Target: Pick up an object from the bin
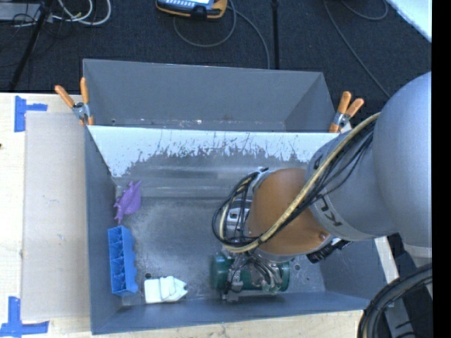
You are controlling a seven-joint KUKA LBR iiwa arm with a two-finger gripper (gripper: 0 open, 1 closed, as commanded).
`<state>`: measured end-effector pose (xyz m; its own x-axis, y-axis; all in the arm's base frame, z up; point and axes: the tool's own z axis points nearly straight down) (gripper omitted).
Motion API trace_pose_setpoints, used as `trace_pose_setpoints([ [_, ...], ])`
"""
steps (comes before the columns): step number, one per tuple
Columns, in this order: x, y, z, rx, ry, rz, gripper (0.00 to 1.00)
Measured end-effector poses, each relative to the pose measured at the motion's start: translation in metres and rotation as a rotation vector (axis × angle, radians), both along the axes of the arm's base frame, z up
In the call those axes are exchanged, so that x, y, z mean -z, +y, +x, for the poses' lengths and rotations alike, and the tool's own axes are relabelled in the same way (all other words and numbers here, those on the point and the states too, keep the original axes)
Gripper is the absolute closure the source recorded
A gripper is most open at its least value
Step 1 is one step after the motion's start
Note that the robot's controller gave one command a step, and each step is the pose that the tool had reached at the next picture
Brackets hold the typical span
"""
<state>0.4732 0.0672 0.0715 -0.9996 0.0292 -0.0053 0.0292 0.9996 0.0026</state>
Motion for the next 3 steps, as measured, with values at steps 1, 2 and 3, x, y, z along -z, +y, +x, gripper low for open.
trace_pose_setpoints([
  [1,0.0,0.0,0.0,0.0,0.0,0.0,1.0],
  [2,-0.086,0.003,0.001,0.014,0.002,0.001,1.0],
  [3,-0.086,0.003,0.001,0.014,0.002,0.001,1.0],
])
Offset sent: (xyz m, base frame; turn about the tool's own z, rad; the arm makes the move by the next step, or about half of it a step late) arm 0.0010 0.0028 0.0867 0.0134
